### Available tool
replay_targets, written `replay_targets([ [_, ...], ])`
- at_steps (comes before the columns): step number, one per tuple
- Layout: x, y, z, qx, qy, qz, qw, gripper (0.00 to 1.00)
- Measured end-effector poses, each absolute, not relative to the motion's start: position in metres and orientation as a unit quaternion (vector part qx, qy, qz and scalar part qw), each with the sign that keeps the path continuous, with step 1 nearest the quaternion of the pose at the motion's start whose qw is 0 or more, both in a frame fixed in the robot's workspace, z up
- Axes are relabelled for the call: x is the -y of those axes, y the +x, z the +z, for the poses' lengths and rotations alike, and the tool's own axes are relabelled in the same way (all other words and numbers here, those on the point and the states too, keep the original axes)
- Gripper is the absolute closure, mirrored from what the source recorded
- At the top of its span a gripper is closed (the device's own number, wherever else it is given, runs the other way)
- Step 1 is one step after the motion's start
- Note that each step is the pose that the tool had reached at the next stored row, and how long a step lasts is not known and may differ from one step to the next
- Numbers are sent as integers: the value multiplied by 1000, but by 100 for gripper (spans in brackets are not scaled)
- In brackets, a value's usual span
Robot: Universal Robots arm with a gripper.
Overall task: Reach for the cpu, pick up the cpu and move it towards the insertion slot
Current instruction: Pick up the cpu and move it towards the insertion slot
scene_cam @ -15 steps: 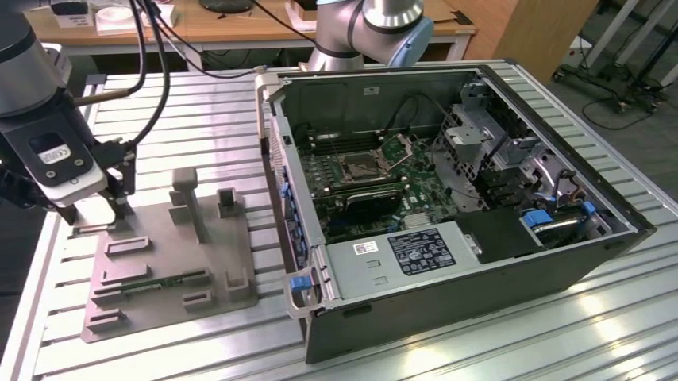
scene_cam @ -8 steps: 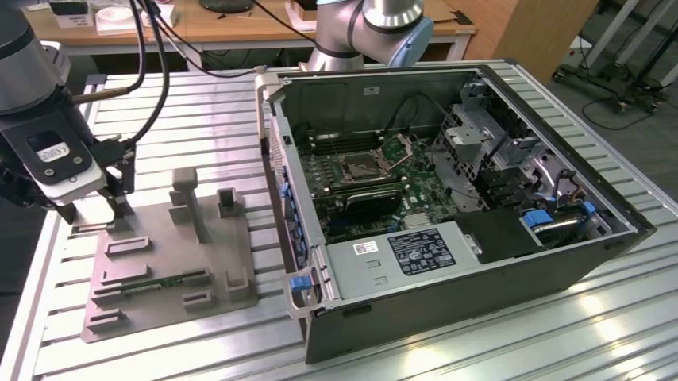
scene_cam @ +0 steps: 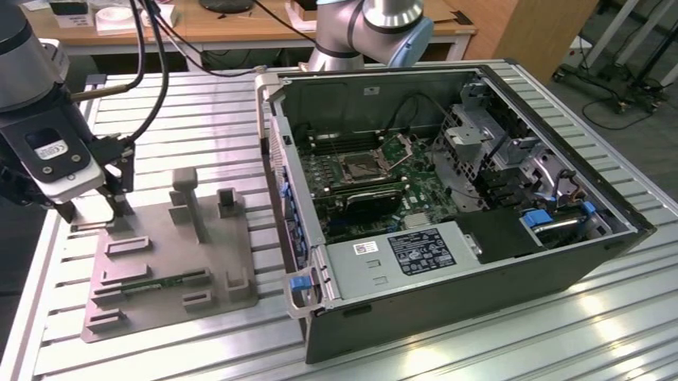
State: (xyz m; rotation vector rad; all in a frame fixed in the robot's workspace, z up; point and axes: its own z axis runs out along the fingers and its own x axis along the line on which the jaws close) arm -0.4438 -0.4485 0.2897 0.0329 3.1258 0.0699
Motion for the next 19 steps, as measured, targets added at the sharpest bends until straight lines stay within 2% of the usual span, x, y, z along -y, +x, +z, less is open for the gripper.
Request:
replay_targets([
  [19, 449, -444, 297, -1000, 11, 22, 8, 46],
])
